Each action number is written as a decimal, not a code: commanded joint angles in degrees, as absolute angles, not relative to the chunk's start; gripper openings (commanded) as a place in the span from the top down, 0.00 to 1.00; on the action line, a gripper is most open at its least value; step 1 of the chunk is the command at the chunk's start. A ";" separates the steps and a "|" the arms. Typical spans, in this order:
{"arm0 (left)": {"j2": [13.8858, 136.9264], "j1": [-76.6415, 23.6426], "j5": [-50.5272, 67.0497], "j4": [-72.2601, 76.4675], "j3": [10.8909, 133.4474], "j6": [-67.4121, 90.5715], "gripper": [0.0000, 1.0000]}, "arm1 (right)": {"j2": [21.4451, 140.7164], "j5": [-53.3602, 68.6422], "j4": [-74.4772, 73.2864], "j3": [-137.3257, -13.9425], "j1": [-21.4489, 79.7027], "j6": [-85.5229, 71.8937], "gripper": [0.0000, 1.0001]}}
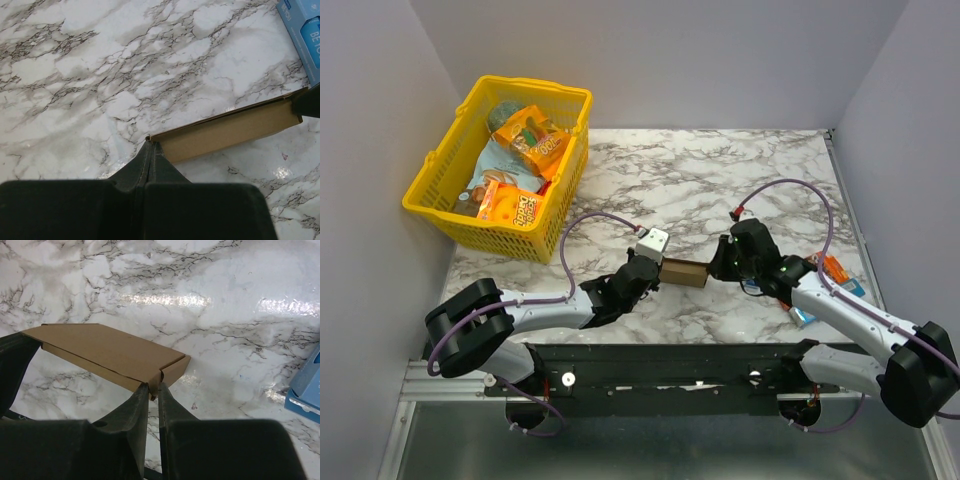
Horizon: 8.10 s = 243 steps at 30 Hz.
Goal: Fold the paper box
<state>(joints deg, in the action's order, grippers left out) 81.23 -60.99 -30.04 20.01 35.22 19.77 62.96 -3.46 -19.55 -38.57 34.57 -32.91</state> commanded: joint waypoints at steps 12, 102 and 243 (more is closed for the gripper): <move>83.93 -61.79 -27.25 9.23 32.96 20.21 1.00 | 62.84 -4.39 -20.65 -41.31 34.98 -33.93 0.91; 68.10 -40.96 4.64 12.39 36.74 42.80 0.13 | 64.25 -20.65 -28.56 -37.00 43.07 -45.18 1.00; 82.26 -48.51 -3.25 28.48 21.18 37.44 0.94 | 66.62 -28.12 -32.52 -40.16 48.43 -50.62 0.99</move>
<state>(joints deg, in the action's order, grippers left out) 79.83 -47.20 -0.91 42.17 24.45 38.20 65.32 -27.22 -25.85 -40.58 48.05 -49.60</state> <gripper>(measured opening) 0.121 0.009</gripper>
